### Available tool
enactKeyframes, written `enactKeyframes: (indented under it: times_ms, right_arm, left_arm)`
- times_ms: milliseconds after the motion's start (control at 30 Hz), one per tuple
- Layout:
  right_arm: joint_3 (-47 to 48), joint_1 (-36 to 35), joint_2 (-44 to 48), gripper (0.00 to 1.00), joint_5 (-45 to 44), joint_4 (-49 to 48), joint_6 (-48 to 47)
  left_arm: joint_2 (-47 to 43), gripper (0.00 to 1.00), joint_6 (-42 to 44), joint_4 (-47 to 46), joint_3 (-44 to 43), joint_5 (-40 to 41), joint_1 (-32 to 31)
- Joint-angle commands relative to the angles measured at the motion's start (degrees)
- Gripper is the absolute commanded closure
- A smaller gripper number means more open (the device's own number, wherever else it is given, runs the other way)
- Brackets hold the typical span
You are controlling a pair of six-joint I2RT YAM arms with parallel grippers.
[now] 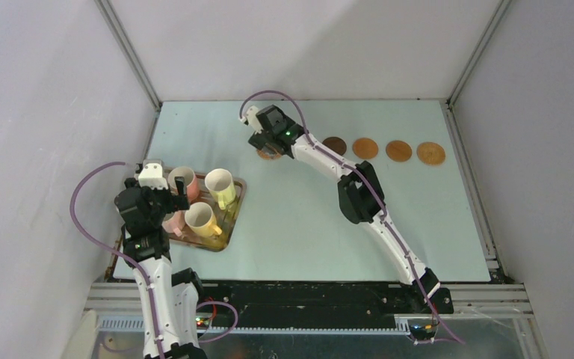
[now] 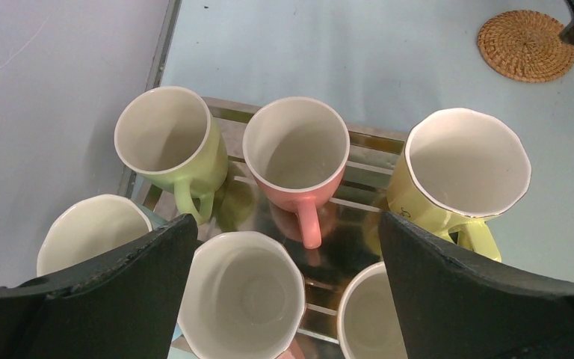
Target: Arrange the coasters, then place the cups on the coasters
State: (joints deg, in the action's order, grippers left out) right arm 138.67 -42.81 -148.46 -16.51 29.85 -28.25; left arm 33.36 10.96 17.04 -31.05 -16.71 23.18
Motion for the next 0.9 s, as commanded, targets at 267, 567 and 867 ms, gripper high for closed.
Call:
enactKeyframes:
  times_ms: [267, 567, 867]
  right_arm:
    - [2.6, 0.0, -6.8, 0.01, -9.6, -8.3, -6.6]
    - [8.2, -1.5, -10.2, 0.01, -5.9, -4.8, -4.4]
    - [9.1, -1.8, -11.3, 0.01, -9.8, -8.0, -6.6]
  left_arm:
    - [-0.1, 0.02, -0.1, -1.5, -1.8, 0.4, 0.5]
    - [0.4, 0.02, -0.1, -1.5, -1.9, 0.5, 0.6]
    - [0.9, 0.02, -0.2, -1.5, -1.9, 0.2, 0.6]
